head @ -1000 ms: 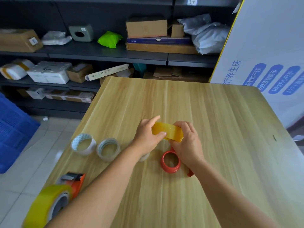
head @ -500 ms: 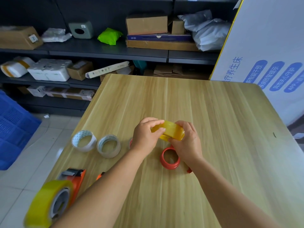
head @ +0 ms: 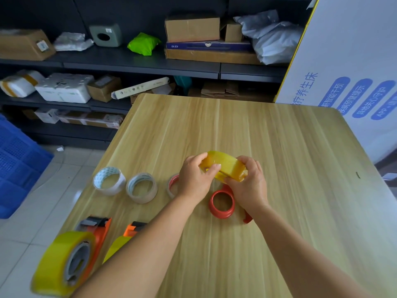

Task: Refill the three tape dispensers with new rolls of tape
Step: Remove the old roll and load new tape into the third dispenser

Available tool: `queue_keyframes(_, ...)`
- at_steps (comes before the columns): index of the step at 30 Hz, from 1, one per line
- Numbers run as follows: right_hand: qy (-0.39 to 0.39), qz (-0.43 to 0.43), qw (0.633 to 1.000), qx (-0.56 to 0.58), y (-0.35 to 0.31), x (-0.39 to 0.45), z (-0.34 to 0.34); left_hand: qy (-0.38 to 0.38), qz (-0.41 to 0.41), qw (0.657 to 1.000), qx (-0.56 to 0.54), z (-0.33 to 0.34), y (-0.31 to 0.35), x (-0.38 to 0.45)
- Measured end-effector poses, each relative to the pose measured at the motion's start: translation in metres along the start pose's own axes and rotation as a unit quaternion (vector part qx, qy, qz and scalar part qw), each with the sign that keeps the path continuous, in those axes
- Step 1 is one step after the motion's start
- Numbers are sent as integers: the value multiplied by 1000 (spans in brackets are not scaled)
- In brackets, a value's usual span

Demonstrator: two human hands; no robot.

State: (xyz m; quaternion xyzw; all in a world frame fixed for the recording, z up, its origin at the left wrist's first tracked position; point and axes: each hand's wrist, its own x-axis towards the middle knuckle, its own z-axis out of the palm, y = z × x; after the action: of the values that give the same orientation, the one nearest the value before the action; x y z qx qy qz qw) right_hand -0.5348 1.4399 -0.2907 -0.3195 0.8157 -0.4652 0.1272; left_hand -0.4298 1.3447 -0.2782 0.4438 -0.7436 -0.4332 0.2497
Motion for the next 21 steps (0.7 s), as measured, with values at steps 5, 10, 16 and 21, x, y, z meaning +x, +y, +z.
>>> queue_keyframes(5,-27,-11,999,17,-7,1,0,-28,-33,999,-22,1,6,3)
queue_keyframes(10,-101,-4,994,35,-18,3,-1,4,104,994,16,-2,11,-3)
queue_keyframes(16,-112,35,987,107,-24,0,-3,22,174,984,-29,-6,17,-10)
queue_keyframes(21,-112,20,982,150,-28,-4,-7,-23,42,987,-152,-8,24,-10)
